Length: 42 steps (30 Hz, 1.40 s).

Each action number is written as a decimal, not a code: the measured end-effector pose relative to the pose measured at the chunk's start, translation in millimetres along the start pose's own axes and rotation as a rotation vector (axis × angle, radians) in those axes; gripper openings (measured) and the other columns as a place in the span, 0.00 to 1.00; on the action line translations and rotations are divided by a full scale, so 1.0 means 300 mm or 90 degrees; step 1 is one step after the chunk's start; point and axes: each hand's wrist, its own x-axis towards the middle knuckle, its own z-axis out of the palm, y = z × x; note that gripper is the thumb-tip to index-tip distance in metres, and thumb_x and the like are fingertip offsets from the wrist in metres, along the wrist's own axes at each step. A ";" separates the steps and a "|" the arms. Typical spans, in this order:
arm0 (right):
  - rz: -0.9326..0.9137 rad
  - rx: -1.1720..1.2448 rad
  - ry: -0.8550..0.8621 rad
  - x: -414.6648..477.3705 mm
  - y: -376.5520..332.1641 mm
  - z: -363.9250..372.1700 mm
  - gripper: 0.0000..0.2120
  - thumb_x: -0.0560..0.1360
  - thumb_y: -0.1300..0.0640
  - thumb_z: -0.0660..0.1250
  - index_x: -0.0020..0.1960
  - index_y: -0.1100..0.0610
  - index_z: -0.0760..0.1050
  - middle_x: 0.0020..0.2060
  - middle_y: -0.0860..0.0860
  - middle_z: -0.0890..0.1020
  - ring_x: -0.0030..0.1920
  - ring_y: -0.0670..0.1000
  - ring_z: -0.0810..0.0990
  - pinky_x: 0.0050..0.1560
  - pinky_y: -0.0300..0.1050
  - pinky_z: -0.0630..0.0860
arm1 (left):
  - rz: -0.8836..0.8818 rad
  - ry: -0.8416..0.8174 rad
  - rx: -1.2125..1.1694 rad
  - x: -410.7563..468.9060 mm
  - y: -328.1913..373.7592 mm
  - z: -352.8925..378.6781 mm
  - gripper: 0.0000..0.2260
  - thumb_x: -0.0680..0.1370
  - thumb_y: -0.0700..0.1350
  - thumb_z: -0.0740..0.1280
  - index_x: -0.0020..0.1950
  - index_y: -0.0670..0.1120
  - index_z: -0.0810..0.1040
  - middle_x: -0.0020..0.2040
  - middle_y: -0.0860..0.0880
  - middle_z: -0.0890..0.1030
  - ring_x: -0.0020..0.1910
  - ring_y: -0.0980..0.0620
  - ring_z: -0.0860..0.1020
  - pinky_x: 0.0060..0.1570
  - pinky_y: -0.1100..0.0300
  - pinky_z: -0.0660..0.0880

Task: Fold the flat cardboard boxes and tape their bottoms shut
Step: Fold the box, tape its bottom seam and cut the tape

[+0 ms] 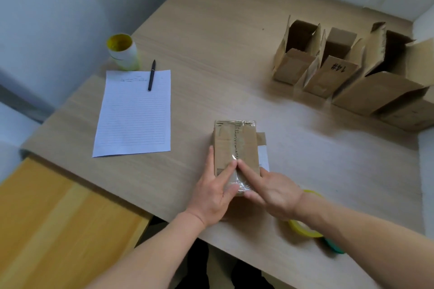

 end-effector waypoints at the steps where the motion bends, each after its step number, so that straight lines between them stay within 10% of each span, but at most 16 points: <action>1: -0.009 0.036 0.004 0.000 0.007 0.011 0.33 0.72 0.25 0.35 0.72 0.30 0.25 0.66 0.60 0.72 0.58 0.64 0.76 0.58 0.55 0.73 | -0.026 0.022 -0.064 -0.002 0.016 0.009 0.24 0.80 0.59 0.56 0.75 0.55 0.67 0.81 0.46 0.44 0.79 0.56 0.52 0.75 0.61 0.57; 7: -0.002 0.200 0.131 -0.021 -0.021 0.058 0.26 0.79 0.35 0.43 0.75 0.28 0.41 0.75 0.43 0.68 0.69 0.51 0.72 0.68 0.47 0.68 | -0.057 0.087 -0.058 -0.011 0.043 0.033 0.21 0.82 0.55 0.54 0.74 0.53 0.71 0.81 0.45 0.50 0.78 0.65 0.48 0.71 0.73 0.53; 12: 0.042 0.224 0.243 -0.015 -0.056 0.088 0.22 0.80 0.39 0.46 0.72 0.25 0.48 0.72 0.41 0.72 0.67 0.51 0.74 0.66 0.46 0.70 | -0.031 0.079 0.019 -0.009 0.026 0.021 0.27 0.79 0.64 0.56 0.74 0.52 0.70 0.80 0.39 0.53 0.78 0.61 0.53 0.71 0.58 0.65; 20: -0.073 -0.022 0.072 0.008 0.029 0.035 0.33 0.69 0.24 0.28 0.69 0.34 0.20 0.57 0.57 0.81 0.51 0.62 0.79 0.49 0.53 0.75 | 0.074 -0.013 0.186 0.006 -0.035 -0.006 0.36 0.78 0.70 0.53 0.76 0.46 0.65 0.74 0.25 0.57 0.73 0.31 0.63 0.57 0.41 0.77; 24: -0.082 -0.086 -0.004 0.016 0.046 -0.001 0.33 0.75 0.29 0.36 0.66 0.38 0.15 0.56 0.58 0.80 0.50 0.63 0.79 0.47 0.50 0.74 | 0.091 -0.075 0.213 0.015 -0.043 -0.030 0.35 0.79 0.69 0.52 0.77 0.46 0.58 0.72 0.22 0.57 0.68 0.26 0.67 0.53 0.40 0.79; 28: -0.090 -0.056 -0.069 0.008 0.033 -0.041 0.42 0.80 0.38 0.53 0.66 0.36 0.15 0.62 0.61 0.78 0.55 0.63 0.78 0.54 0.50 0.74 | 0.013 -0.212 0.174 0.007 -0.018 -0.104 0.40 0.75 0.69 0.61 0.80 0.59 0.45 0.79 0.37 0.38 0.77 0.38 0.58 0.73 0.53 0.63; 33: -0.022 0.076 -0.011 -0.036 -0.002 -0.084 0.37 0.78 0.31 0.53 0.74 0.31 0.29 0.57 0.56 0.81 0.54 0.57 0.78 0.54 0.47 0.71 | -0.105 -0.008 0.052 0.096 0.065 -0.179 0.33 0.75 0.66 0.64 0.77 0.56 0.62 0.81 0.51 0.49 0.79 0.57 0.52 0.72 0.63 0.53; 38: 0.188 0.135 0.287 0.061 -0.031 -0.153 0.29 0.81 0.38 0.51 0.79 0.39 0.45 0.63 0.53 0.75 0.59 0.58 0.77 0.58 0.52 0.73 | -0.209 0.025 0.088 0.326 0.141 -0.153 0.29 0.83 0.52 0.59 0.80 0.53 0.51 0.81 0.48 0.42 0.79 0.49 0.54 0.72 0.56 0.57; 42: 0.240 0.260 0.268 0.210 -0.019 -0.213 0.25 0.83 0.45 0.51 0.79 0.43 0.53 0.67 0.56 0.69 0.65 0.60 0.72 0.61 0.52 0.70 | -0.205 -0.067 0.177 0.376 0.108 -0.097 0.26 0.84 0.53 0.56 0.80 0.52 0.54 0.80 0.45 0.46 0.72 0.39 0.66 0.68 0.50 0.65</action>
